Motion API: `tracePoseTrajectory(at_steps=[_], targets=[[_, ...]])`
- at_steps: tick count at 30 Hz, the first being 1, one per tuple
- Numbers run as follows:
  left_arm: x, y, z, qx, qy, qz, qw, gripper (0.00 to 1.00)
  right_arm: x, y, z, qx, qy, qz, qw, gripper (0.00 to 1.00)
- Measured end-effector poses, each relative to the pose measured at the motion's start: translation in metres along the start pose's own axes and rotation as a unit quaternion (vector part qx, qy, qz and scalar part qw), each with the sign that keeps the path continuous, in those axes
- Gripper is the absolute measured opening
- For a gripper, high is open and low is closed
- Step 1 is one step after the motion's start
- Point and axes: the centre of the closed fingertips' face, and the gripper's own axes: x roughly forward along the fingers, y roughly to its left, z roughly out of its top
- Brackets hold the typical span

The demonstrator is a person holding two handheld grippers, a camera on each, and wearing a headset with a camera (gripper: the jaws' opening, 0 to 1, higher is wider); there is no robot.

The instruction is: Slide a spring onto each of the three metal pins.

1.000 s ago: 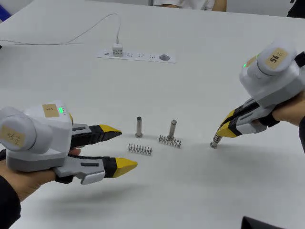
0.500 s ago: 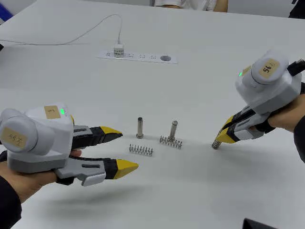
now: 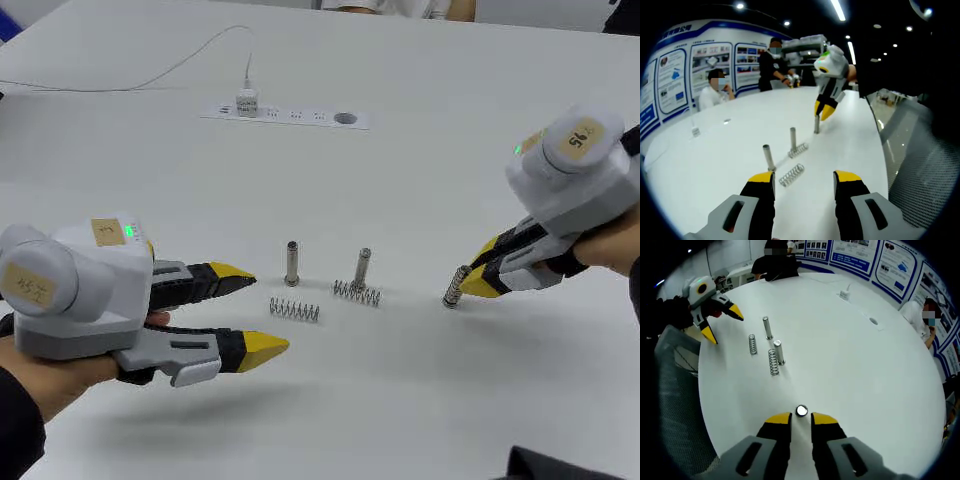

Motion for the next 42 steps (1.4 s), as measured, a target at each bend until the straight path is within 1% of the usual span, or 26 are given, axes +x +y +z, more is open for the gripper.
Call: tracePoseTrajectory(at_steps=[2, 7, 12, 15, 19, 22, 27, 33, 42], targets=[[0.000, 0.000, 0.000, 0.000, 0.000, 0.000, 1.0000, 0.48, -0.004, 0.000, 0.003, -0.006, -0.004, -0.006, 1.0000, 0.17], [0.002, -0.001, 0.002, 0.001, -0.003, -0.001, 1.0000, 0.48, -0.012, 0.007, 0.020, -0.022, -0.025, -0.009, 0.9994, 0.18], [0.001, -0.001, 0.002, 0.001, -0.003, -0.001, 1.0000, 0.48, -0.009, 0.020, 0.035, -0.042, -0.037, 0.000, 0.9984, 0.22], [0.000, 0.000, 0.003, 0.001, -0.004, 0.001, 1.0000, 0.48, -0.002, 0.030, 0.042, -0.058, -0.038, 0.008, 0.9976, 0.22], [-0.001, 0.002, 0.003, 0.000, -0.006, 0.004, 1.0000, 0.48, 0.005, 0.037, 0.048, -0.065, -0.043, 0.016, 0.9969, 0.23], [-0.001, 0.002, 0.003, -0.002, -0.006, 0.004, 1.0000, 0.48, 0.015, 0.042, 0.051, -0.068, -0.042, 0.022, 0.9965, 0.23], [0.000, 0.001, 0.004, -0.001, -0.006, 0.003, 1.0000, 0.48, 0.031, 0.046, 0.053, -0.064, -0.044, 0.032, 0.9965, 0.23], [0.000, 0.002, 0.004, -0.002, -0.006, 0.003, 1.0000, 0.49, 0.047, 0.045, 0.054, -0.058, -0.042, 0.036, 0.9968, 0.23], [0.000, 0.002, 0.003, -0.004, -0.005, 0.005, 1.0000, 0.50, 0.061, 0.047, 0.056, -0.060, -0.038, 0.039, 0.9967, 0.23]])
